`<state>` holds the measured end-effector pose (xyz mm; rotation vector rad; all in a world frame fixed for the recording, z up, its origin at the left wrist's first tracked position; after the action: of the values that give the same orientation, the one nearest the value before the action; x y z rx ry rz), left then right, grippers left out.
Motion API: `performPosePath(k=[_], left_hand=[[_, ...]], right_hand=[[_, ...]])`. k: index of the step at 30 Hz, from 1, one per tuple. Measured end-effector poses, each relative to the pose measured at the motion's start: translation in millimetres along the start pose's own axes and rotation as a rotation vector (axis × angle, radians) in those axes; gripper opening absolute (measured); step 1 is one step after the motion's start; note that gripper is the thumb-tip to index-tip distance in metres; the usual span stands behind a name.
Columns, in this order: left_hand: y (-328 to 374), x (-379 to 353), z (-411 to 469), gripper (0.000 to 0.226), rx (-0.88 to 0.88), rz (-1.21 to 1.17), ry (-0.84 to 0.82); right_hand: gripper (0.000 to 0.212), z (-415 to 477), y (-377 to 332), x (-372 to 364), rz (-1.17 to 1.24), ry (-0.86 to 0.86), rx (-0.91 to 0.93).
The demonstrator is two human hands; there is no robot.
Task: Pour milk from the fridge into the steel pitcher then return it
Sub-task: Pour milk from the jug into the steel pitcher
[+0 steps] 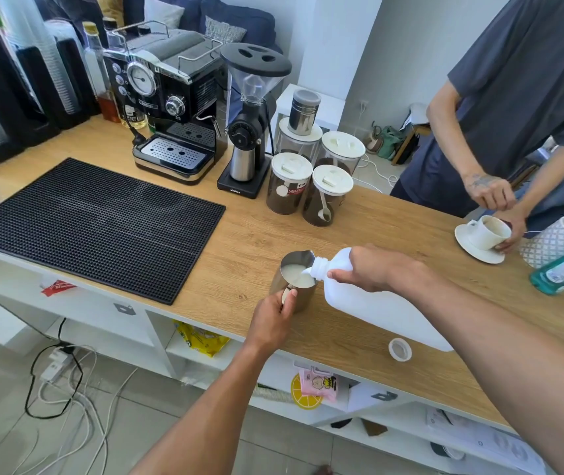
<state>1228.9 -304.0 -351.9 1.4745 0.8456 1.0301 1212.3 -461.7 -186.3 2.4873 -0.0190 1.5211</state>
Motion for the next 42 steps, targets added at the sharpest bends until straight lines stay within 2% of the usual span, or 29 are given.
performPosePath(k=[42], left_hand=[[1.8, -0.5, -1.5, 0.043, 0.005, -0.009, 0.013]], right_hand=[[0.045, -1.0, -0.1, 0.6, -0.010, 0.011, -0.012]])
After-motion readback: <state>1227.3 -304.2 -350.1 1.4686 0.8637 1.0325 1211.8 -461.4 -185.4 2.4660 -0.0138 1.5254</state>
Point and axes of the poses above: each hand's wrist, its own z-axis towards the middle knuckle, its own x-axis out of the back of the hand, y = z × x, the point moved 5 cm from there along z, towards the middle knuckle, and after that the axes turned 9 degrees about -z, right-handed, at the moved point
